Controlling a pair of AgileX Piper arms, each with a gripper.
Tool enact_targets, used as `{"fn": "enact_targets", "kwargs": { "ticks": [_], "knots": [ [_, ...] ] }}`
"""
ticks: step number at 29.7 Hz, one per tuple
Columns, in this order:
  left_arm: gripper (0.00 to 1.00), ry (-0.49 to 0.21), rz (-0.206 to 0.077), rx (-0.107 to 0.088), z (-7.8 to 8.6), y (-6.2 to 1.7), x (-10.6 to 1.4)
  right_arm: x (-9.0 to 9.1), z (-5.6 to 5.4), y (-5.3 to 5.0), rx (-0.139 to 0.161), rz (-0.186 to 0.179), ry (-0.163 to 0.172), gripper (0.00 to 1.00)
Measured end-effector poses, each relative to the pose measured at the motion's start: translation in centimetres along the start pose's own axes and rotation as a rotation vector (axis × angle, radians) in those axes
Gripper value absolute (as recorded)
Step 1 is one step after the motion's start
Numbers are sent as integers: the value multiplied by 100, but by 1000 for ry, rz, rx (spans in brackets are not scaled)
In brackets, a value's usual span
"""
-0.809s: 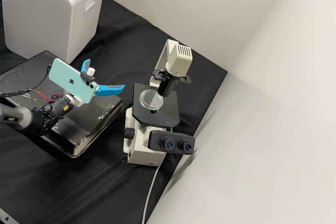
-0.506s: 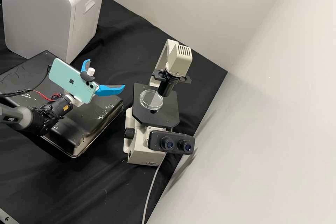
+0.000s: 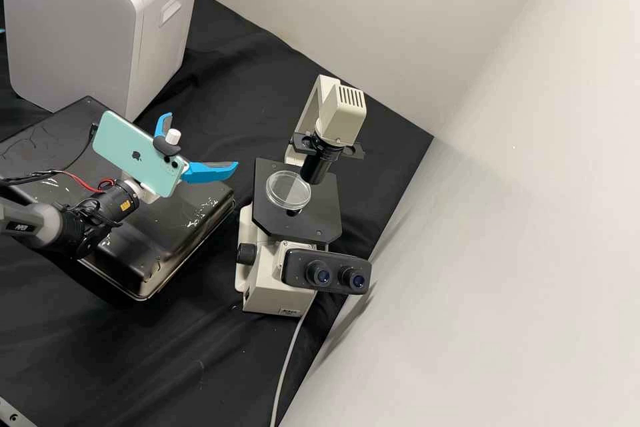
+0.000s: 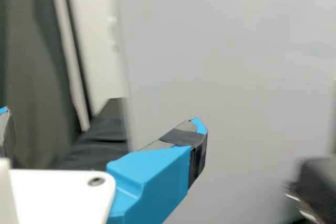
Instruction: Place the petri dish on the bench
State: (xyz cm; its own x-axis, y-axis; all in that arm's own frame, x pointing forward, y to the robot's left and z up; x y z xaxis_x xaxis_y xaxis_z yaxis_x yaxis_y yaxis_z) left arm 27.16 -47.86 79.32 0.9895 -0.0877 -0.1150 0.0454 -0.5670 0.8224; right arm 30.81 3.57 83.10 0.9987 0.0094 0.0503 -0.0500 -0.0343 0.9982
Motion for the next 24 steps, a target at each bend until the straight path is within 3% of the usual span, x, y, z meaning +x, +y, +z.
{"fn": "enact_targets", "kwargs": {
  "ticks": [2,4,7,11,15,19,24],
  "knots": [
    [100,-36,-13,1,95,-32,-80,0,0,0,0,0,0,100],
    [100,-84,-20,15,177,-50,-159,0,0,0,0,0,0,100],
    [100,-199,10,48,274,-83,-313,0,0,0,0,0,0,100],
    [100,-313,47,56,349,-113,-536,0,0,0,0,0,0,100],
    [100,-395,52,91,401,-131,-743,0,0,0,0,0,0,100],
    [100,-430,51,78,436,-155,-879,0,0,0,0,0,0,100],
    [100,-483,24,72,513,-226,-988,0,0,0,0,0,0,100]
  ]
}}
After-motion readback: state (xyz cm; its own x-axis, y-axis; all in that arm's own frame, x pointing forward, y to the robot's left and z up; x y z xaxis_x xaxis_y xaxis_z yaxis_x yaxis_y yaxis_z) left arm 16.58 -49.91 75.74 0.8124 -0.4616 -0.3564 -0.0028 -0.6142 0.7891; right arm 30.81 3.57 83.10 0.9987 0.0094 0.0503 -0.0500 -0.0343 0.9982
